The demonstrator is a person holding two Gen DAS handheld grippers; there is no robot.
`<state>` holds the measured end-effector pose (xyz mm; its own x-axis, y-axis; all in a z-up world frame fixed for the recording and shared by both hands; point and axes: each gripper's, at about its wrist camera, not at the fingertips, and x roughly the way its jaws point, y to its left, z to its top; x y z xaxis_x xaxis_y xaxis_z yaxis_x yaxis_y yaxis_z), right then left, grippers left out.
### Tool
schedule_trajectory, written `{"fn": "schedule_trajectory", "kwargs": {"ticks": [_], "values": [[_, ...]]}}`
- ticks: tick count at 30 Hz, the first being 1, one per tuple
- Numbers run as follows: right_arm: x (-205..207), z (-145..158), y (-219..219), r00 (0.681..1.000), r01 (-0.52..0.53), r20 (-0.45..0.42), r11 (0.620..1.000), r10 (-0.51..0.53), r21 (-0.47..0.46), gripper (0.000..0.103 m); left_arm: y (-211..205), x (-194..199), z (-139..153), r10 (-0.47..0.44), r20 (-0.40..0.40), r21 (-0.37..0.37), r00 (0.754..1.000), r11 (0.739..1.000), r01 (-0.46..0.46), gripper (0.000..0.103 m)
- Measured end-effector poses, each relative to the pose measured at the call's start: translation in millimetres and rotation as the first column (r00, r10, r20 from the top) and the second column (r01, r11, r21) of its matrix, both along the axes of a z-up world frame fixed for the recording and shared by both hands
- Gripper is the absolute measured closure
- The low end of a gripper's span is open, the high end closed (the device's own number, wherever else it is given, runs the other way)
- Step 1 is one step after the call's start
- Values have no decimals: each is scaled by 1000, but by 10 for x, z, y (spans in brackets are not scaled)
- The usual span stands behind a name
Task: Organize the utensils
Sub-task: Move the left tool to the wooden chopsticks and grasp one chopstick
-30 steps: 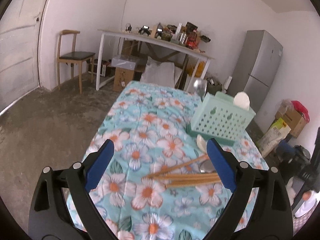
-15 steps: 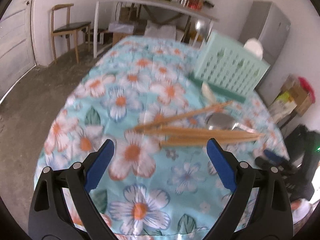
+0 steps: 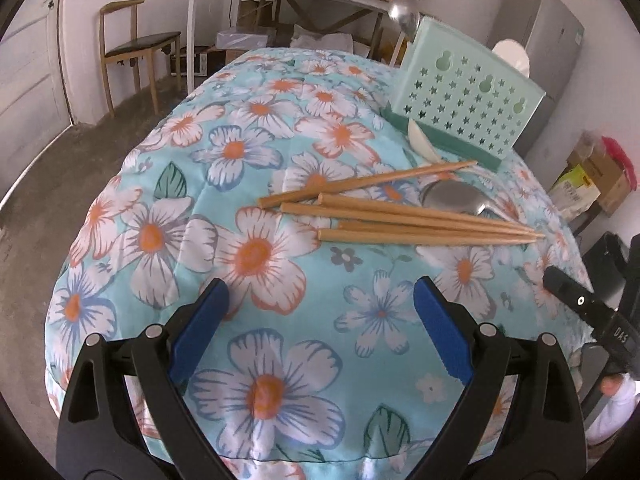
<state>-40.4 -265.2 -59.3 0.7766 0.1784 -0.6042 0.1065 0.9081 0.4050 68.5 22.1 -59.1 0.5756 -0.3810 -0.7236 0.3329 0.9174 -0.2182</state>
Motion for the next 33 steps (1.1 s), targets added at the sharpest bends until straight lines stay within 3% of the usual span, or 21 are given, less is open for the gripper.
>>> {"fn": "schedule_trajectory", "kwargs": {"ticks": [4,7,9,11,13,16,19,21,23,25,27,29,33], "values": [[25,-1,-55,1000,-20,-13,999,20,33,6,-29,-23,224,-52,121,-24,991,998,55,13],[45,3,-65,999,-25,-24,999,26,39,6,-146,71,367,-120,168,-28,979,992,126,24],[54,5,-50,999,-31,-29,999,32,27,6,-246,177,402,-160,163,-19,973,986,166,36],[74,13,-15,998,-43,-45,999,42,-5,6,-399,343,393,-253,117,16,960,967,253,52],[92,18,10,997,-53,-60,998,51,-28,6,-535,425,384,-321,104,88,941,946,312,58],[111,24,-4,997,-33,-70,999,32,-15,6,-747,585,365,-448,88,212,890,881,423,59],[137,29,-12,997,-1,-81,1000,1,0,6,-863,713,288,-515,51,270,856,832,485,60],[156,31,-2,996,16,-89,1000,-16,-2,6,-903,788,219,-545,18,267,838,811,521,65],[173,38,10,995,27,-98,1000,-28,-9,6,-936,873,108,-573,-38,244,819,789,564,78],[185,43,20,994,36,-107,999,-37,-14,6,-933,940,33,-579,-56,241,813,783,574,83],[185,42,17,993,50,-111,999,-50,-10,6,-911,950,33,-605,-35,227,795,770,596,86],[185,41,13,992,64,-112,998,-64,-2,6,-902,932,49,-624,-9,241,781,757,607,96],[195,40,35,991,71,-115,997,-72,-14,6,-834,823,134,-656,62,281,752,734,618,97]]}}
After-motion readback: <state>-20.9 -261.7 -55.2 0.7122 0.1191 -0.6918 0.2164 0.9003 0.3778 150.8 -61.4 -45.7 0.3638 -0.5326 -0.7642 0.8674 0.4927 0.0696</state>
